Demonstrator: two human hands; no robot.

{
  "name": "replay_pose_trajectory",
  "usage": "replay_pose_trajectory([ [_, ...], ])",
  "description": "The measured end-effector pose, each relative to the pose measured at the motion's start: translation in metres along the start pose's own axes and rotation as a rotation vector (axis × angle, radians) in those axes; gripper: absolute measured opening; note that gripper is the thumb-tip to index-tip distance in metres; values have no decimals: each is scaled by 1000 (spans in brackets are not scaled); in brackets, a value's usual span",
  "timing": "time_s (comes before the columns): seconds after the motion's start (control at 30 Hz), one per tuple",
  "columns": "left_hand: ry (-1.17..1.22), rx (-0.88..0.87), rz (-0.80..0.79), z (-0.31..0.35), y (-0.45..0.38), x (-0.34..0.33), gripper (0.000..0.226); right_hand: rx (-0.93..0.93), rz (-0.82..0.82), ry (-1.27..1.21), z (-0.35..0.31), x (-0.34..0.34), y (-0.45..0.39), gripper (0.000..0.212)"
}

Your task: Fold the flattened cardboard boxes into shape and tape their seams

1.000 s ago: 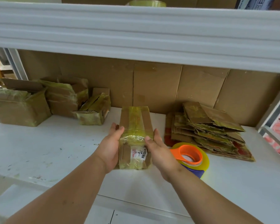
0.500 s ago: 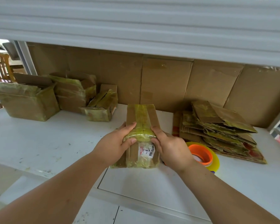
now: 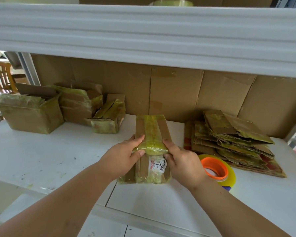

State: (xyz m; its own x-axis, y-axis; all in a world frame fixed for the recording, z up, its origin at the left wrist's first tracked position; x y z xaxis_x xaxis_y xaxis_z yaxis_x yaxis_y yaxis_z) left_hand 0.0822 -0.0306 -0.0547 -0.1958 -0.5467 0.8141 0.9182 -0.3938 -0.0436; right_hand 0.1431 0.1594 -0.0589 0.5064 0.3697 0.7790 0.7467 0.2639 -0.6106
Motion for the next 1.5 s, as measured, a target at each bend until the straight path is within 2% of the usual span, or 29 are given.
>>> replay_pose_trajectory([
  [0.17,107,81,-103,3,-5,15,53,-110,-244,-162,12,17,-8,57],
  [0.23,145,141,-146,5,-7,25,53,-68,-222,-115,5,19,-12,56],
  [0.3,83,192,-147,11,-10,34,53,-39,-164,-98,-3,16,-12,55],
  [0.33,-5,211,-128,14,-12,37,60,-15,-138,-92,-7,14,-13,55],
  [0.4,-248,250,-110,22,-14,39,90,43,-102,-91,-15,13,-17,55],
  [0.47,-388,298,-134,27,-15,35,111,31,-92,-160,-19,13,-21,53],
  [0.6,-323,297,-182,30,-15,33,115,-193,-110,-403,0,10,-18,41],
  [0.7,-286,218,-259,34,-13,37,112,-302,-5,-283,19,13,-16,36],
  [0.77,-300,163,-341,36,-11,42,106,-413,63,-193,30,18,-17,50],
  [0.83,-318,142,-410,35,-10,49,100,-531,-2,-231,39,19,-17,64],
  [0.87,-349,133,-420,33,-11,51,97,-569,-61,-274,41,18,-18,65],
  [0.97,-507,108,-363,26,-15,53,91,-599,-168,-387,38,15,-19,52],
  [1.1,-627,159,-144,16,-21,54,91,-603,-86,-483,34,16,-19,35],
  [1.2,-581,186,-23,1,-22,55,90,-631,-64,-595,31,15,-22,27],
  [1.4,-558,67,72,-13,-24,46,60,-657,-182,-438,35,6,-27,43],
  [1.5,-473,67,155,-27,-28,49,51,-689,-242,-550,29,7,-32,59],
])
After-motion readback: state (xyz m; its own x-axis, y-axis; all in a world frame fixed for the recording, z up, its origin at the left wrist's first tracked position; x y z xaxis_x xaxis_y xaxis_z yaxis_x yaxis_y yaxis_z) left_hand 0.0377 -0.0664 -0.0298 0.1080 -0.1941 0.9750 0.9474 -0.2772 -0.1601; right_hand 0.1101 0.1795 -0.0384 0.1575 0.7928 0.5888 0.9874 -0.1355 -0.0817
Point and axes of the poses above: each hand's wrist, its own y-axis away from the middle knuckle, its own x-axis out of the back of the hand, z = x × y, the point moved 4 cm from there along -y, towards the middle knuckle, and after that the axes turned 7 degrees about x, right-handed, at the moved point
